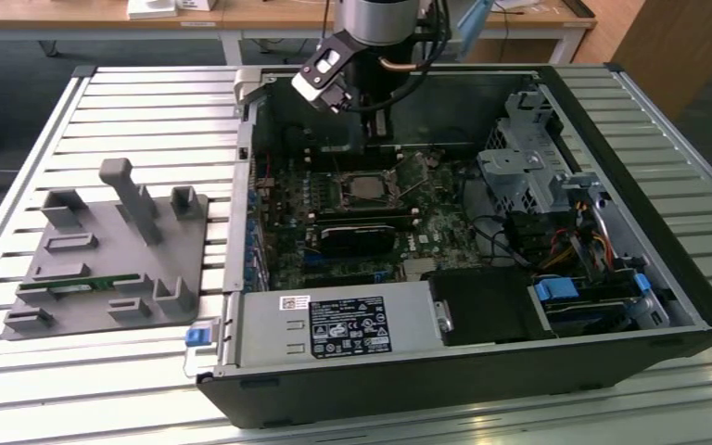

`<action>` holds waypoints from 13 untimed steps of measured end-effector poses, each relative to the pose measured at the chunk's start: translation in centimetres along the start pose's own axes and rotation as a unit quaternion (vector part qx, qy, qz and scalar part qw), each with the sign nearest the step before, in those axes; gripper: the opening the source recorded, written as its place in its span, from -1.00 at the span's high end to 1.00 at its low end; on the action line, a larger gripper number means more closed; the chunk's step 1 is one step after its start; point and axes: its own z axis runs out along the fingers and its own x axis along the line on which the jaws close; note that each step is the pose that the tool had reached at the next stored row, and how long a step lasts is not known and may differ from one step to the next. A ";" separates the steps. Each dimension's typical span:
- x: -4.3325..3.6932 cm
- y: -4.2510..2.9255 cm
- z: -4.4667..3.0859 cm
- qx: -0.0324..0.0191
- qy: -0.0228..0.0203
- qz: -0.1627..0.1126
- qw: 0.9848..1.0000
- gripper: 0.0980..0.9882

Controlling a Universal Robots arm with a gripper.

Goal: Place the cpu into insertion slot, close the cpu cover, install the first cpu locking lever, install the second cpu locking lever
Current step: 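Close the cpu cover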

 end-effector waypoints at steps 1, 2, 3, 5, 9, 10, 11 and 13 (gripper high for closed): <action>-0.01 0.02 0.02 0.000 0.000 0.000 1.000 0.98; 0.00 0.15 0.03 0.000 0.000 0.000 1.000 0.98; 0.00 0.40 0.05 0.001 0.000 0.000 1.000 0.98; 0.02 1.11 0.12 0.002 0.000 0.000 1.000 0.98; 0.08 2.71 0.26 0.002 0.000 0.000 1.000 0.98; 0.11 3.04 0.29 0.002 0.000 0.000 1.000 0.98; 0.13 3.31 0.32 0.002 0.000 0.000 1.000 0.98; 0.18 3.80 0.41 0.002 0.000 0.000 1.000 0.98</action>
